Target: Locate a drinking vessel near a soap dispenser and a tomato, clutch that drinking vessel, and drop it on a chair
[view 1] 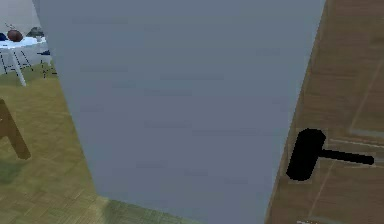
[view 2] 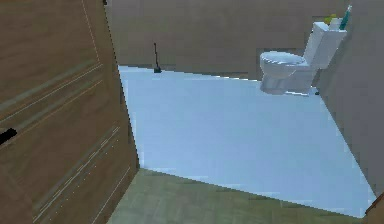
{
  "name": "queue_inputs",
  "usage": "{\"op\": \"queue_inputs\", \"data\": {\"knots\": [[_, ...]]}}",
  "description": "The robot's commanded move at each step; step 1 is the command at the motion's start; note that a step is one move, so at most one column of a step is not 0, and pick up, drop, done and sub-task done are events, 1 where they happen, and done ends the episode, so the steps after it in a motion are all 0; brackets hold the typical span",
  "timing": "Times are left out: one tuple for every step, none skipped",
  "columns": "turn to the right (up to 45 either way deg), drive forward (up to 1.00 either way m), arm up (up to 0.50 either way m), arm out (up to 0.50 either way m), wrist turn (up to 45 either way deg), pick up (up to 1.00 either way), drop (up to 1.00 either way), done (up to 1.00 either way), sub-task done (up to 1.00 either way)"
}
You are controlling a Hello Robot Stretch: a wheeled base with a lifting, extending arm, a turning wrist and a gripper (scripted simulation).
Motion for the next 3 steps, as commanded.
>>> {"op": "queue_inputs", "data": {"knots": [[0.0,0.10,0.00,0.00,0.0,0.00,0.00,0.00,0.00],[-45.0,0.00,0.00,0.00,0.0,0.00,0.00,0.00,0.00],[-12.0,0.00,0.00,0.00,0.0,0.00,0.00,0.00,0.00]]}}
